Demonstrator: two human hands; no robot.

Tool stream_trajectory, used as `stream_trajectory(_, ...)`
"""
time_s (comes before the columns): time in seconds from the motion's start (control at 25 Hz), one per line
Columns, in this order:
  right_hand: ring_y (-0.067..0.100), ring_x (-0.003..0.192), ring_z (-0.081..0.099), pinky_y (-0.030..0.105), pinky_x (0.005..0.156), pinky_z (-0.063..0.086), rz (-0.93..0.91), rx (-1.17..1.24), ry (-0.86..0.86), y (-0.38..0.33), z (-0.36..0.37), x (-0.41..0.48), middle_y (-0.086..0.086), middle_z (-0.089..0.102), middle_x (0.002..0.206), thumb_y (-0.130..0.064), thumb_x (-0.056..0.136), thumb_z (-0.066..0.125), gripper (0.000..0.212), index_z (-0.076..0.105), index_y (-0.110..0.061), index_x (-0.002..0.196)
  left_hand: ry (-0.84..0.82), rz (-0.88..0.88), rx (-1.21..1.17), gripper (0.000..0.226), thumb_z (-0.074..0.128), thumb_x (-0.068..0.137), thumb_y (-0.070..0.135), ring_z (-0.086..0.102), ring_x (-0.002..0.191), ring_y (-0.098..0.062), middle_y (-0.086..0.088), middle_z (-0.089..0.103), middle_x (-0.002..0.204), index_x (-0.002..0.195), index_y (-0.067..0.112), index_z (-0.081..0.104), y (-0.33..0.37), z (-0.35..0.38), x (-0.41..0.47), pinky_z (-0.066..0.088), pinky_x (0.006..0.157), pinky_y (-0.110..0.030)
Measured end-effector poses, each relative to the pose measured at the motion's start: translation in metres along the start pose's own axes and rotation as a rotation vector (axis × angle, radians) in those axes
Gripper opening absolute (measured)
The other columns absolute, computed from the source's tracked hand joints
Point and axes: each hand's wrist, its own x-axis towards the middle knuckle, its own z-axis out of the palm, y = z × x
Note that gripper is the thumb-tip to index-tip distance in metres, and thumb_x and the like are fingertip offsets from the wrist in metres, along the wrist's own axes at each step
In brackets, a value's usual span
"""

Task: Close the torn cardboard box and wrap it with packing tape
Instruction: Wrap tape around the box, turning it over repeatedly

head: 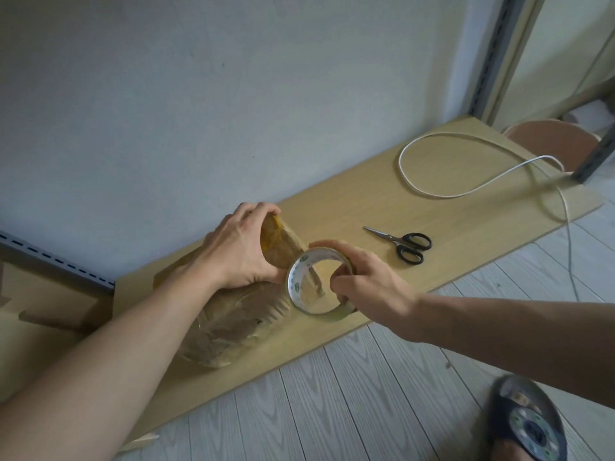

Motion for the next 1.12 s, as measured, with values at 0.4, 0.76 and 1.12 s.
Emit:
stream_trajectory(0.4, -0.001, 0.058, 0.052, 0.022, 0.058, 0.045, -0.073, -0.159, 0.013, 0.021, -0.003, -0.007, -0.024, 0.056, 0.056, -0.008, 0.076, 0.043, 0.060, 0.056, -0.036, 0.127, 0.050, -0.154, 0.009, 0.120, 0.062, 0.037, 0.093, 0.048, 0.128, -0.026, 0.001, 0.042, 0.140, 0.139, 0.037, 0.035, -0.011, -0.001, 0.014, 0.046, 0.104, -0.050)
stream_trajectory(0.76, 0.016, 0.051, 0.045, 0.038, 0.054, 0.039, -0.112, -0.020, 0.119, 0.001, -0.045, -0.004, -0.007, 0.047, 0.050, -0.006, 0.064, 0.041, 0.062, 0.070, -0.029, 0.114, 0.016, -0.111, 0.045, 0.109, 0.071, 0.048, 0.089, 0.045, 0.126, -0.030, 0.003, 0.034, 0.140, 0.137, 0.044, 0.028, -0.011, 0.001, 0.010, 0.046, 0.098, -0.053)
stream_trajectory(1.12, 0.023, 0.055, 0.046, 0.051, 0.052, 0.043, -0.071, -0.102, -0.010, 0.024, -0.031, -0.011, 0.000, 0.047, 0.054, -0.010, 0.065, 0.040, 0.063, 0.065, -0.039, 0.116, 0.013, -0.108, 0.041, 0.106, 0.075, 0.048, 0.083, 0.044, 0.127, -0.029, 0.003, 0.036, 0.140, 0.135, 0.042, 0.031, -0.009, 0.001, 0.010, 0.045, 0.100, -0.051)
